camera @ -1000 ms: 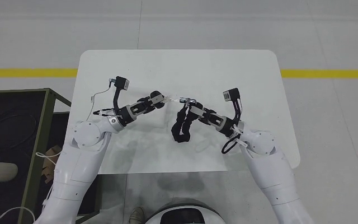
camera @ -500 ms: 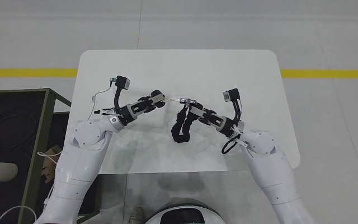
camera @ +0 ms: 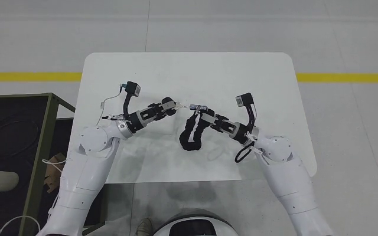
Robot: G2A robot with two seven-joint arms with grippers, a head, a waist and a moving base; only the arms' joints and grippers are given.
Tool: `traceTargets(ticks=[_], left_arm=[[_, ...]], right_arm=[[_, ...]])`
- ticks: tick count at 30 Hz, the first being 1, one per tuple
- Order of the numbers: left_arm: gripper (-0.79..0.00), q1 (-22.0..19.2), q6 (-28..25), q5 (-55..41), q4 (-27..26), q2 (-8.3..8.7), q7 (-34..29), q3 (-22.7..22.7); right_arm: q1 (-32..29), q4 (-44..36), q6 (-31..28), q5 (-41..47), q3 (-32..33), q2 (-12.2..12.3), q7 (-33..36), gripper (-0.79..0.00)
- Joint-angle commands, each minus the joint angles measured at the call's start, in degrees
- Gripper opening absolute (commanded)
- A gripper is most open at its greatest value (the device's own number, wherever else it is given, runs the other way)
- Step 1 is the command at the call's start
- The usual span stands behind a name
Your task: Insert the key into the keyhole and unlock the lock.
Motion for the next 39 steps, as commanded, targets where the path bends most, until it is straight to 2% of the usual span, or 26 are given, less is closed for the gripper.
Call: traceTargets(ticks=[1,13,26,39], left_arm=[[-0.785,-0.21,0.48,-0.53,0.26,-0.03,-0.84,-0.05],[-0.785,-0.73,2.08,-4.36,1.40,-0.39,-3.52,-0.27],[-0.785,-0.48,-0.06,-3.12,0.77,-0.76,-3.40,-0.51],[-0.785,-0.42,-0.80,-0.42,0.45,-0.99,-3.66,-0.55]], right_arm=[[0.16,0.04,-0.17,-0.20,0.05,0.10,0.54,-0.785],[1.36,0.45,-1.50,2.57,-0.17,0.46,3.57,-0.785],[1.53,0.49,-1.76,0.97,-1.10,0.37,-0.19,-0.785],[1.86,-0.41,-1.15,-3.26,-1.40,0.69,-0.38,-0.785]])
